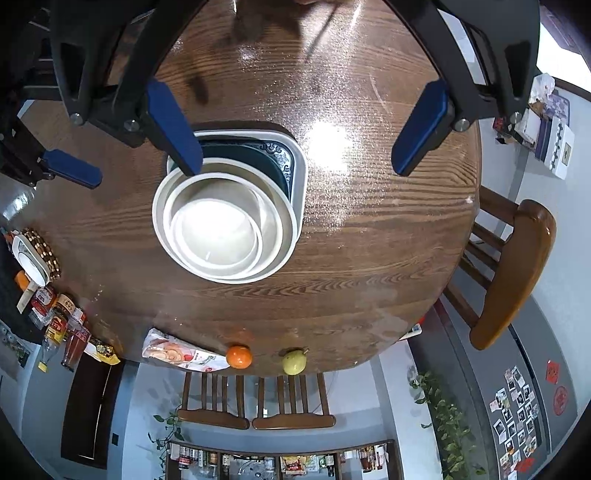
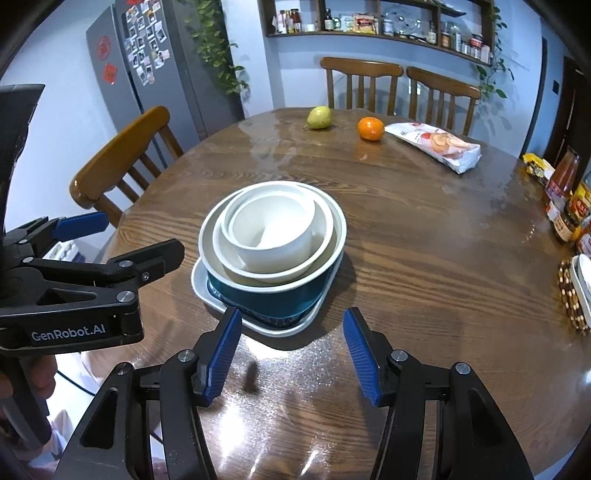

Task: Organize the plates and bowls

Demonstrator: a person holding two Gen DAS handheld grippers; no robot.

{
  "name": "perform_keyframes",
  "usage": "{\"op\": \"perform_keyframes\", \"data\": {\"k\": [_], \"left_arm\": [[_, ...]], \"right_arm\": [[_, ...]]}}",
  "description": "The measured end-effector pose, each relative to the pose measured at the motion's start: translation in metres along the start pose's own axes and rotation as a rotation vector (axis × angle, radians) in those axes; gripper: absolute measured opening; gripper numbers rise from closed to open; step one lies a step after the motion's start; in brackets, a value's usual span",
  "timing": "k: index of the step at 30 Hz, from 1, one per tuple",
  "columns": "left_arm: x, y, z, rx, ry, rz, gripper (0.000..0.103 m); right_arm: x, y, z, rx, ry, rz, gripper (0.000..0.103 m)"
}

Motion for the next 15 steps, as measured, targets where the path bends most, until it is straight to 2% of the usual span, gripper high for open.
{"op": "perform_keyframes", "data": {"k": [15], "left_arm": [[-0.011,-0.010,0.002,0.030,-0.011,0.000,0.102]], "right_arm": [[-0.003,-0.006,0.006,0.036,0.009,-0.012,0.058]]}}
Point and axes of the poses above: each gripper's, at about its wrist camera, not at the fingertips, and z roughly the way its jaws point, x to its left, y to its top, the point moved 10 cm from there along z, roughly the way its jaws point, and after that the axes turned 8 degrees about y, right-handed, at the moved point
